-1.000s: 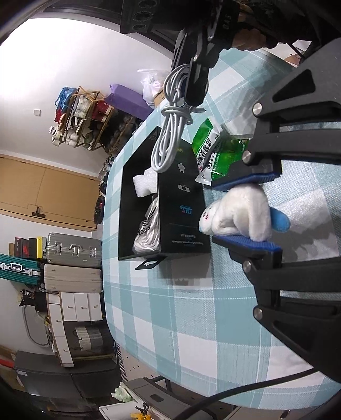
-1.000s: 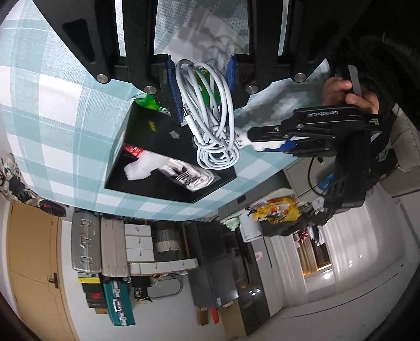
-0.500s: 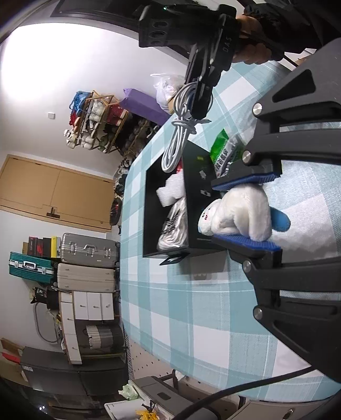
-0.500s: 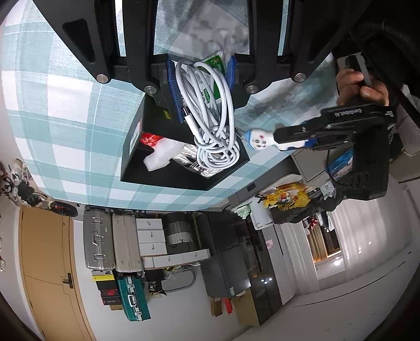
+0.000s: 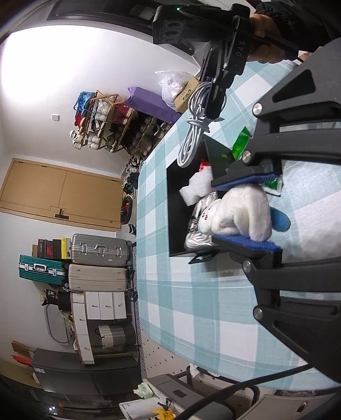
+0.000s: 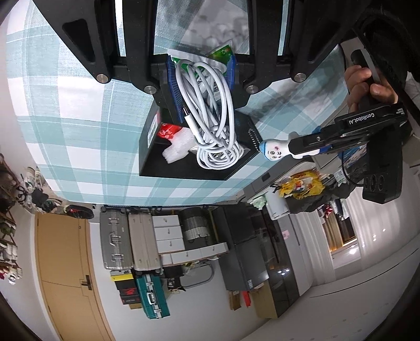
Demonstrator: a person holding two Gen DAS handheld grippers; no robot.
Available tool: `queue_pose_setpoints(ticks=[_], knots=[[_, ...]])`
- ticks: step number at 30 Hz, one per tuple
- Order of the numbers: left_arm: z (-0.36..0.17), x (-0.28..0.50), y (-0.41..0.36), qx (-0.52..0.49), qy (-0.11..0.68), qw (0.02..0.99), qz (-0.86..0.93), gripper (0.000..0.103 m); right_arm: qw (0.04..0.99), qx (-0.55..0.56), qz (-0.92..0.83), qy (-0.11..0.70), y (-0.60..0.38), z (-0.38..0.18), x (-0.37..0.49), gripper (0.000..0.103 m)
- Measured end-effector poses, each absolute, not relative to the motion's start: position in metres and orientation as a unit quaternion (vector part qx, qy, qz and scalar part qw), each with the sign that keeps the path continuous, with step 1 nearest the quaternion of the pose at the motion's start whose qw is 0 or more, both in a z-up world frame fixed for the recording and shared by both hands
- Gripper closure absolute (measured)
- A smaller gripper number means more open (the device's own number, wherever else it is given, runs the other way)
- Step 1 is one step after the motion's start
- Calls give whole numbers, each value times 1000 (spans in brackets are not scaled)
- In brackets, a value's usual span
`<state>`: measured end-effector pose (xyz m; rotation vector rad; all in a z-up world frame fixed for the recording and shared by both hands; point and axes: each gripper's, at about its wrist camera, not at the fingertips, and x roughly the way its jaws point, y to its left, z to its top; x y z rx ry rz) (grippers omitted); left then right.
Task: Organize soft objects
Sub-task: 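Carry the plush toy into the black box with the left gripper while the right carries the cable in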
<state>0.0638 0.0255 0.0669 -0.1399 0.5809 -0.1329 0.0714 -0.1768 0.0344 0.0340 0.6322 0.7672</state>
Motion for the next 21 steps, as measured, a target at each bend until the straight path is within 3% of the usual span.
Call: queue_pose_setpoints(ticks=[21], knots=[[87, 120, 18, -49, 265, 960, -74, 71, 889, -5, 318, 329, -153, 47, 105, 74]])
